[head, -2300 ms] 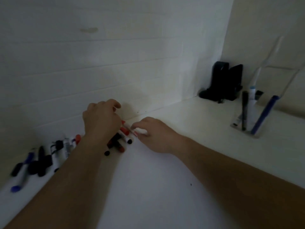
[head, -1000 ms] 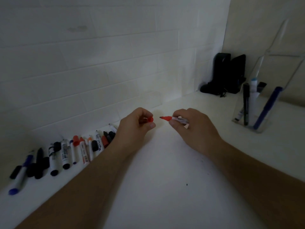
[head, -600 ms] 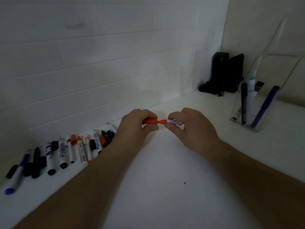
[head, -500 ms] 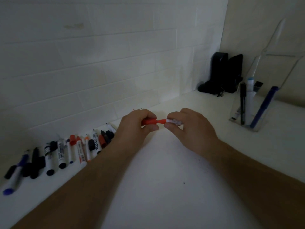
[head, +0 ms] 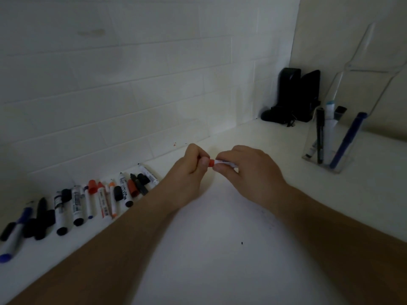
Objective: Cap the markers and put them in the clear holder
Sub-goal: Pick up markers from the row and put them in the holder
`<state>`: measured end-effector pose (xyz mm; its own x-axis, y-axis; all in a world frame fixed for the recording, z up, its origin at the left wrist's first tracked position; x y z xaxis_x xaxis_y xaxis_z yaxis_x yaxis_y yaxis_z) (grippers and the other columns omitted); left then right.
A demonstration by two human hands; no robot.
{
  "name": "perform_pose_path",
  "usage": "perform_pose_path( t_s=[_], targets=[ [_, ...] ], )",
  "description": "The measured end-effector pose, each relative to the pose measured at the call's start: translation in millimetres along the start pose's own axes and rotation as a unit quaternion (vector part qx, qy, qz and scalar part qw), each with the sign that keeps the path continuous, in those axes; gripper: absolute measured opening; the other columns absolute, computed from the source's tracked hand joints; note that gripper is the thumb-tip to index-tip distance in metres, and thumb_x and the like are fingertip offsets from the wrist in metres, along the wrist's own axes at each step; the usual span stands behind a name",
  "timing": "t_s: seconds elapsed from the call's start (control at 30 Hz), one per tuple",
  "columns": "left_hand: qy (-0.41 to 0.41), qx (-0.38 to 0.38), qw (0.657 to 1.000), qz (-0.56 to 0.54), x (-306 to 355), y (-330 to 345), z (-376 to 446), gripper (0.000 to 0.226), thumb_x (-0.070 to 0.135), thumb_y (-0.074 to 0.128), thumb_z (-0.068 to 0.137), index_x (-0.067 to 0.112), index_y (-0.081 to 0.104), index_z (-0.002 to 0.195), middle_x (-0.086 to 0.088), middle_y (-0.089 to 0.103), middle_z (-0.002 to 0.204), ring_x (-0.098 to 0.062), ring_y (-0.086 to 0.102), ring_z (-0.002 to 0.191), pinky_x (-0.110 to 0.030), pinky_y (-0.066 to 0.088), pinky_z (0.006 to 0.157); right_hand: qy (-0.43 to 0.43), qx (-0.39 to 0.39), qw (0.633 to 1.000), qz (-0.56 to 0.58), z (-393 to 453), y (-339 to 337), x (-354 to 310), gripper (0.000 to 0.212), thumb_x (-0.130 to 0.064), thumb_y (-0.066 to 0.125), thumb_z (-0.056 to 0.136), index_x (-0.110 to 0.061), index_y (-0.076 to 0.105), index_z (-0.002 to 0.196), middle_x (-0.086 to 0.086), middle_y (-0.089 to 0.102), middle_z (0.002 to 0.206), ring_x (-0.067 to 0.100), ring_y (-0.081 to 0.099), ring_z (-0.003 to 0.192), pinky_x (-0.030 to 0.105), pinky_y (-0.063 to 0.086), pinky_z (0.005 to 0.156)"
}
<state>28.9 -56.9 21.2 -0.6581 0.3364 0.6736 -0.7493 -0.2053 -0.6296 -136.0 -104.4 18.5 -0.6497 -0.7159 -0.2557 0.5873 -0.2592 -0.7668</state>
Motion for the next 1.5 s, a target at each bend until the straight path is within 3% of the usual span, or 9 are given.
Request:
perform_pose_path(
  t_s=[0.33,0.53,0.7,0.77,0.87,1.0,1.17,1.3,1.5],
  targets=[
    [-0.001,0.024,0.998,-0.057,9,1,-3,0.02,0.035,0.037,0.103,0.022,0.046,0.09,0.011,0.053,0.074,-0.012,0.045,0.067,-0.049,0.044,0.066,0.009,0.026,1.0,0.01,-3,-9,-9,0.046,-0.067,0.031,0.096,-0.04,0.068,0.104,-0.009,0.057,0.084,0.009,0.057,0.076,0.033,0.047,0.063],
    [0.012,0.03,0.999,-0.008,13,8,0,0.013,0.027,0.041,0.105,0.02,0.045,0.096,0.001,0.059,0.079,-0.012,0.052,0.069,-0.04,0.044,0.065,-0.01,-0.019,0.997,0.073,0,-4,-1,0.028,-0.053,0.043,0.1,-0.038,0.063,0.113,-0.013,0.063,0.092,0.009,0.057,0.082,0.037,0.05,0.072],
    [0.003,0.016,0.999,0.045,2,19,3,0.011,0.023,0.049,0.101,0.025,0.04,0.106,0.0,0.06,0.087,-0.008,0.055,0.068,-0.035,0.047,0.063,-0.042,-0.068,0.986,-0.145,-2,-9,1,0.029,-0.045,0.045,0.103,-0.044,0.053,0.131,-0.013,0.068,0.101,0.019,0.048,0.098,0.041,0.038,0.083],
    [0.002,0.041,0.998,0.047,-4,19,4,0.041,0.019,0.058,0.094,0.033,0.038,0.126,0.007,0.054,0.106,-0.002,0.056,0.085,-0.027,0.05,0.072,-0.006,-0.076,0.983,-0.165,2,-13,6,0.031,-0.037,0.044,0.105,-0.043,0.05,0.135,-0.012,0.065,0.106,0.02,0.046,0.101,0.038,0.034,0.081],
    [0.052,0.056,0.994,0.076,-1,22,0,0.064,0.019,0.062,0.09,0.037,0.03,0.142,0.008,0.045,0.122,-0.006,0.051,0.102,-0.027,0.048,0.085,0.129,-0.012,0.991,0.028,14,-35,16,0.024,-0.028,0.045,0.105,-0.034,0.053,0.128,-0.006,0.063,0.104,0.012,0.054,0.086,0.027,0.037,0.072],
    [0.159,-0.005,0.976,0.151,13,35,-6,0.056,0.021,0.057,0.091,0.038,0.039,0.141,0.007,0.043,0.129,-0.013,0.046,0.113,-0.027,0.043,0.091,0.189,0.155,0.951,0.189,29,-109,27,0.016,-0.024,0.051,0.104,-0.03,0.049,0.119,-0.01,0.059,0.102,0.0,0.06,0.083,0.015,0.05,0.066],
    [0.249,-0.014,0.947,0.202,20,42,-12,0.035,0.017,0.058,0.09,0.031,0.061,0.121,0.006,0.051,0.116,-0.008,0.043,0.099,-0.017,0.037,0.08,0.139,0.254,0.957,0.015,30,-201,56,0.023,-0.02,0.058,0.101,-0.019,0.049,0.123,-0.011,0.06,0.096,-0.004,0.063,0.076,0.014,0.055,0.071],
    [0.257,-0.006,0.947,0.192,19,43,-12,0.023,0.015,0.059,0.089,0.03,0.069,0.104,0.006,0.057,0.105,-0.012,0.05,0.095,-0.03,0.049,0.077,0.172,0.212,0.959,-0.083,12,-211,84,0.051,-0.02,0.063,0.098,-0.031,0.033,0.138,-0.001,0.063,0.103,0.02,0.068,0.082,0.039,0.061,0.074],
    [0.255,-0.004,0.947,0.193,20,40,-15,0.022,0.018,0.056,0.089,0.033,0.068,0.1,0.011,0.057,0.099,-0.01,0.05,0.091,-0.031,0.049,0.075,0.197,0.116,0.943,-0.242,-9,-180,100,0.035,-0.033,0.056,0.099,-0.029,0.036,0.127,0.005,0.062,0.088,0.022,0.062,0.07,0.043,0.057,0.07]
  ],
)
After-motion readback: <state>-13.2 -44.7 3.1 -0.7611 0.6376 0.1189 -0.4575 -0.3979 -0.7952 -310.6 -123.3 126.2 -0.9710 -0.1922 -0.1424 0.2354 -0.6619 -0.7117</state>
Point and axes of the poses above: each hand's wrist, its own z-axis towards the middle knuckle, its own y-axis out of the palm, x = y × z, the point moved 4 cm from there along z, towards the middle knuckle
